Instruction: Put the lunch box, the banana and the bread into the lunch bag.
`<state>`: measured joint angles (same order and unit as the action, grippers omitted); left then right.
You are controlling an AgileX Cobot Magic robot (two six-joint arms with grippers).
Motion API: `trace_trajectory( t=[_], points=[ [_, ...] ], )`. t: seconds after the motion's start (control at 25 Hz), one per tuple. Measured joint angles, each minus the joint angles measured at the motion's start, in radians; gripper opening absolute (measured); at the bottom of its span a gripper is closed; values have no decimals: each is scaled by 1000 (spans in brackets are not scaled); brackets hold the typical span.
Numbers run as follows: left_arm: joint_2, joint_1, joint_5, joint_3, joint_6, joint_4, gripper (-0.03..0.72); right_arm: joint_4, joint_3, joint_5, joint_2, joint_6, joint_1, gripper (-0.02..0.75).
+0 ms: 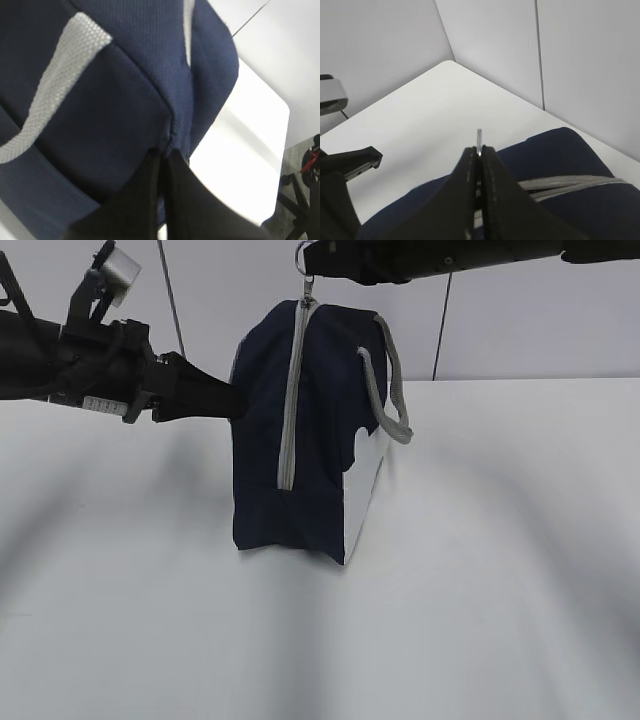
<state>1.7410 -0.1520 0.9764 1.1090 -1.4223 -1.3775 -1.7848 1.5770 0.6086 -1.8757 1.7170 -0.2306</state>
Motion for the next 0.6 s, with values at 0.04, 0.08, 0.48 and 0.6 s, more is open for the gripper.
trace_trajectory(
  t=[0.04, 0.08, 0.48, 0.6],
  points=[
    [0, 0, 0, 0, 0, 3, 3, 0, 25, 23, -24, 8, 13, -16],
    [0, 0, 0, 0, 0, 5, 3, 0, 52, 53, -48, 21, 25, -16],
    [0, 0, 5, 0, 0, 21, 3, -44, 253, 182, -218, 109, 102, -16],
    [0, 0, 7, 0, 0, 24, 2, -44, 301, 189, -261, 122, 108, -16]
  ],
)
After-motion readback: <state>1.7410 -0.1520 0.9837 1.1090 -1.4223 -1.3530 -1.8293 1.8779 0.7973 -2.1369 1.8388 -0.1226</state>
